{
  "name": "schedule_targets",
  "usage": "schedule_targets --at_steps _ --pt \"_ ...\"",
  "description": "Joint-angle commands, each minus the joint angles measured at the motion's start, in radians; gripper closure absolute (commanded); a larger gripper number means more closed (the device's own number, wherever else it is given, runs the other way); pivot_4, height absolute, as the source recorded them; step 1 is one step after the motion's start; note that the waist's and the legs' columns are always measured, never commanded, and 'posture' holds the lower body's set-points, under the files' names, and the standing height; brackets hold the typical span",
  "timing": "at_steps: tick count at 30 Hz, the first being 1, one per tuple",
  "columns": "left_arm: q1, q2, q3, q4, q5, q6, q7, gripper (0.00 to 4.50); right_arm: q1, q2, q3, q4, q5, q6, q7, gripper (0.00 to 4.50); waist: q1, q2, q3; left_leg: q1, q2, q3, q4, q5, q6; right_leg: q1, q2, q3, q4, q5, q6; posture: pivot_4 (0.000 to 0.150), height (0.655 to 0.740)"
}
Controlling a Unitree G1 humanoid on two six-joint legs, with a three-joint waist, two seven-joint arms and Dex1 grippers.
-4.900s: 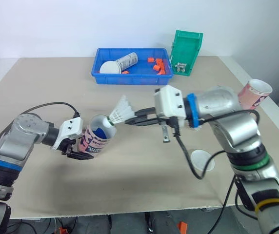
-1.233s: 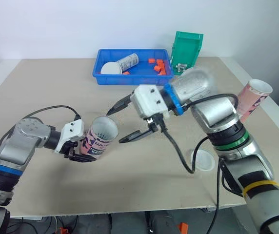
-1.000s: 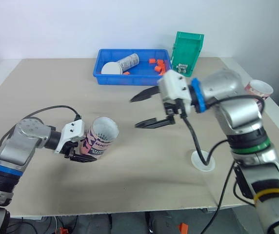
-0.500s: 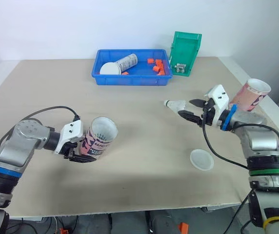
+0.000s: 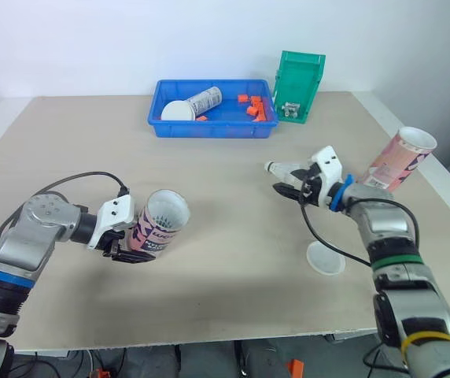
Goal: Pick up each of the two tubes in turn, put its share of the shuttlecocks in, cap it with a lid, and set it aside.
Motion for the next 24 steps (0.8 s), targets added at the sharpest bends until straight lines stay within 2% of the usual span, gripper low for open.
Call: schedule_targets --at_steps 1,3,9,12,15,19,22,24 --pt "0.003 -0.001 -0.008 -0.007 0.010 -0.002 0.010 1.18 -0.091 0.020 0.003 0.115 -0.029 -0.059 -0.015 1.03 0.000 0.000 0.000 0.000 0.000 0.000 0.000 0.000 0.000 0.000 0.000 0.000 0.000 0.000 0.000 0.150 0.7037" --pt "0.004 -0.001 -0.007 -0.008 0.010 -0.002 0.012 1.18 -0.125 0.030 0.008 0.181 -0.047 -0.085 -0.022 1.51 0.000 0.000 0.000 0.000 0.000 0.000 0.000 0.000 0.000 0.000 0.000 0.000 0.000 0.000 0.000 0.150 0.7037" --pt "0.014 0.002 0.000 -0.020 0.005 0.004 0.021 1.18 -0.148 0.032 -0.001 0.224 -0.040 -0.127 0.039 4.33 0.000 0.000 0.000 0.000 0.000 0.000 0.000 0.000 0.000 0.000 0.000 0.001 0.000 0.000 0.000 0.150 0.7037" --pt "0.019 0.005 0.004 -0.025 0.003 0.006 0.024 1.18 -0.136 0.021 -0.004 0.187 -0.039 -0.127 0.046 4.43 0.000 0.000 0.000 0.000 0.000 0.000 0.000 0.000 0.000 0.000 0.000 0.001 0.000 0.000 0.000 0.150 0.7037" --pt "0.019 0.006 0.005 -0.022 0.004 0.005 0.026 1.18 -0.132 0.002 -0.012 0.042 -0.023 -0.101 0.051 4.43 0.000 0.001 0.001 0.000 0.000 0.000 0.000 0.000 0.001 0.000 0.000 0.001 0.000 0.000 0.000 0.150 0.7037" --pt "0.016 0.004 0.002 -0.021 0.006 0.005 0.026 1.18 -0.062 -0.048 0.006 -0.368 0.089 0.013 0.211 4.43 0.003 0.002 0.001 -0.001 -0.001 0.000 -0.001 0.000 0.001 -0.001 0.001 0.002 0.000 -0.001 0.000 0.150 0.7037" --pt "0.011 -0.001 -0.002 -0.019 0.007 0.005 0.024 1.18 0.009 -0.120 0.078 -0.745 0.199 0.091 0.377 4.43 0.006 0.002 0.001 0.000 0.000 -0.001 -0.002 0.000 0.001 -0.001 0.001 0.001 0.000 -0.001 0.000 0.150 0.7037" --pt "0.001 -0.004 -0.006 -0.011 0.010 0.005 0.024 1.18 0.023 -0.153 0.119 -0.876 0.234 0.113 0.445 4.43 0.007 0.002 0.001 0.000 0.000 -0.001 -0.003 0.000 0.001 -0.001 0.001 0.001 0.000 -0.002 0.000 0.150 0.7037"
